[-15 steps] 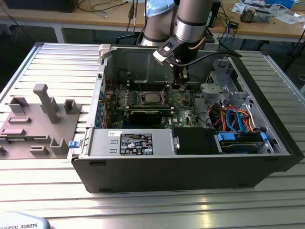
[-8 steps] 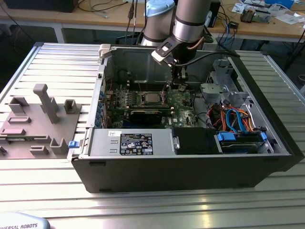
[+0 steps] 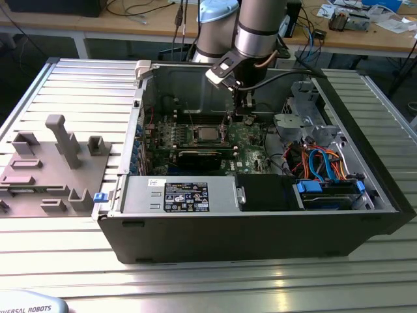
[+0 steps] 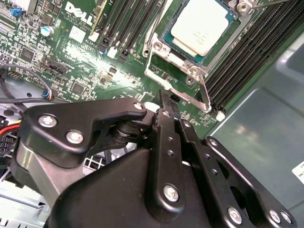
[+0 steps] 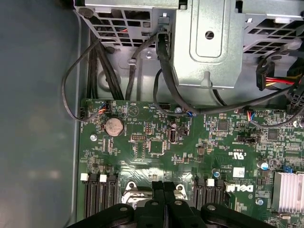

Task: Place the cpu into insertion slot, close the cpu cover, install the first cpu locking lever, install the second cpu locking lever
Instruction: 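Close the cpu cover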

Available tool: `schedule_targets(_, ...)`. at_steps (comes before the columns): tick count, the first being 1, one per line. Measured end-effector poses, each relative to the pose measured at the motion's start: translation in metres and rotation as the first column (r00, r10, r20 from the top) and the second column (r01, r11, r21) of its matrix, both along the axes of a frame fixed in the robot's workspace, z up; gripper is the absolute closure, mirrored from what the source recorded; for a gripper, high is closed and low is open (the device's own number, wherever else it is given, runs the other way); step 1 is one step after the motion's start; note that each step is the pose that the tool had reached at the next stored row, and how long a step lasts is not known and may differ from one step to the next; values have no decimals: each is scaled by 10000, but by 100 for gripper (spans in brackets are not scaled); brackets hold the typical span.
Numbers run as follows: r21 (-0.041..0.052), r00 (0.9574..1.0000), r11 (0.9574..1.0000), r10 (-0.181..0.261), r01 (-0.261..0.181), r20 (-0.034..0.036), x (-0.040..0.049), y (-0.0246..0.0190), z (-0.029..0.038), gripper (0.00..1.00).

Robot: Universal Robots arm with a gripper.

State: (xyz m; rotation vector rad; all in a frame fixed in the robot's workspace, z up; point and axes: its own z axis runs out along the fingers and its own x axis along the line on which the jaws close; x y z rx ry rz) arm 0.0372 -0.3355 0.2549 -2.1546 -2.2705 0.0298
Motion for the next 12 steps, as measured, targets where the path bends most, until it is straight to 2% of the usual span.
schedule_targets(12,1,10000,10000,1,-1,0,-29,0,-1,89)
